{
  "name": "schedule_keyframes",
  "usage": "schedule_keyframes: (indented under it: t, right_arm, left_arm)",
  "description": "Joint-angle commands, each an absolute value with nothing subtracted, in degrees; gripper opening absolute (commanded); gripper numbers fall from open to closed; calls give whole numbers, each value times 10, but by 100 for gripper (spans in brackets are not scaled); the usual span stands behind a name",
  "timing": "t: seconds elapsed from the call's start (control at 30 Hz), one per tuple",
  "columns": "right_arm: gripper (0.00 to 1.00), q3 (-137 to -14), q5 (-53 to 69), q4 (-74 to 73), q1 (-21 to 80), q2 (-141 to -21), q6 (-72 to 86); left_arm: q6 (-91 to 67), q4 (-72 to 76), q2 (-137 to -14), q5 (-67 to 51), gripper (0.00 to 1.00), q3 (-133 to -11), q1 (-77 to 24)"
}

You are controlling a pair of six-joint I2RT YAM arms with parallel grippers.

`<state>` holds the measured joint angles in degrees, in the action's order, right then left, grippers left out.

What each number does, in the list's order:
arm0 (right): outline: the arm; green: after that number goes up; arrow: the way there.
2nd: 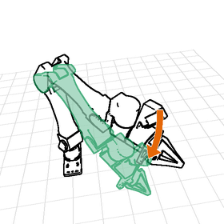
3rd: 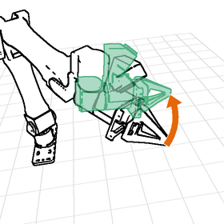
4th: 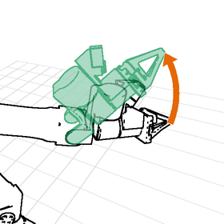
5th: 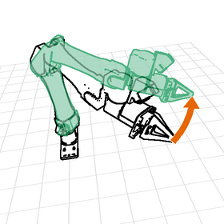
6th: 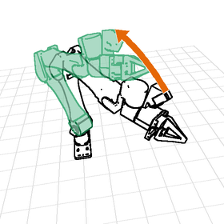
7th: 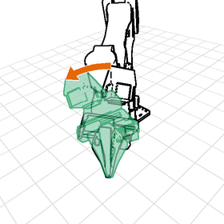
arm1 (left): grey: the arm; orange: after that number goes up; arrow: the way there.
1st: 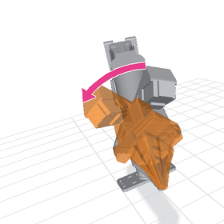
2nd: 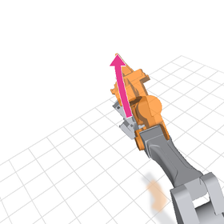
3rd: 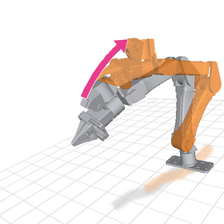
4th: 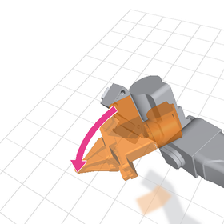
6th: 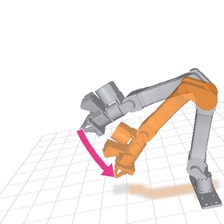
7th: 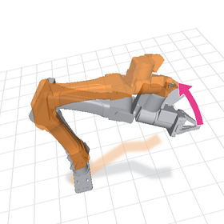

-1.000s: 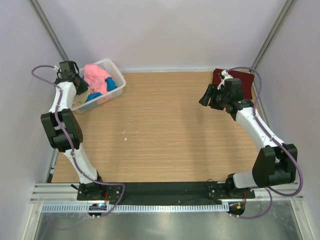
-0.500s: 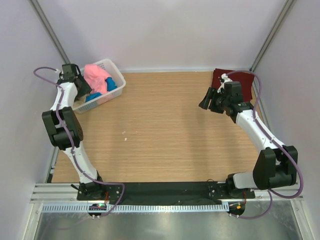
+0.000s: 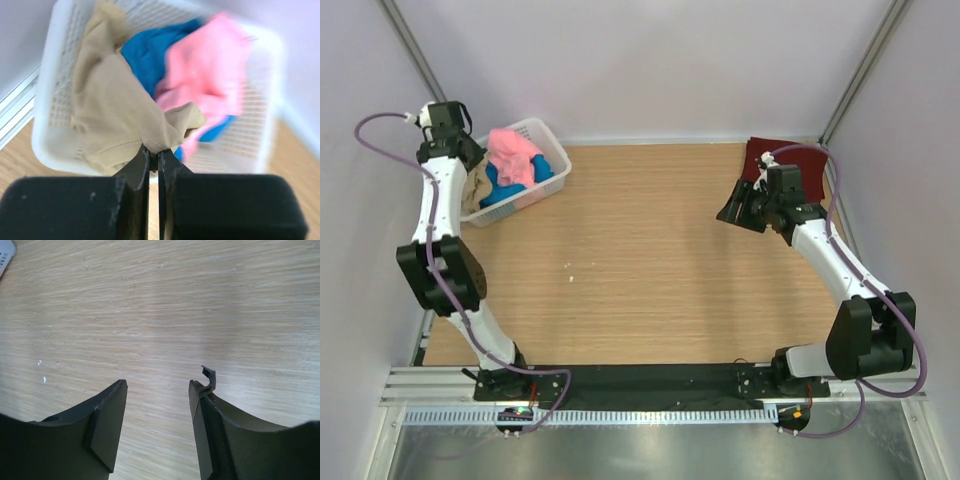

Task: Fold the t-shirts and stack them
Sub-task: Grab the tshirt from the pile

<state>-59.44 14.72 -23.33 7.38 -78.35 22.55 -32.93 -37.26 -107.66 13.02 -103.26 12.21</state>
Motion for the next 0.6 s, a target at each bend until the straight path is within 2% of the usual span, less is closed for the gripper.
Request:
schedule_keyframes:
  t: [0.0, 0.07, 0.3, 0.4, 0.57]
  right_arm:
    - [59, -635, 167, -273, 83, -769, 236]
    - [59, -655, 171, -306, 90, -769, 234]
    - [61, -687, 159, -363, 145, -749, 236]
    - [61, -685, 156, -381, 148, -735, 243]
    - [62, -663, 153, -403, 150, -696, 250]
  left_arm:
    - [-384, -358, -947, 123, 0, -1088, 83]
    - [-400, -339, -887, 59, 0, -1082, 64]
    - [-421, -332, -696, 4, 0, -1017, -49]
    - [-426, -346, -615, -33, 0, -956, -83]
    - [-468, -368, -516, -93, 0, -780, -97]
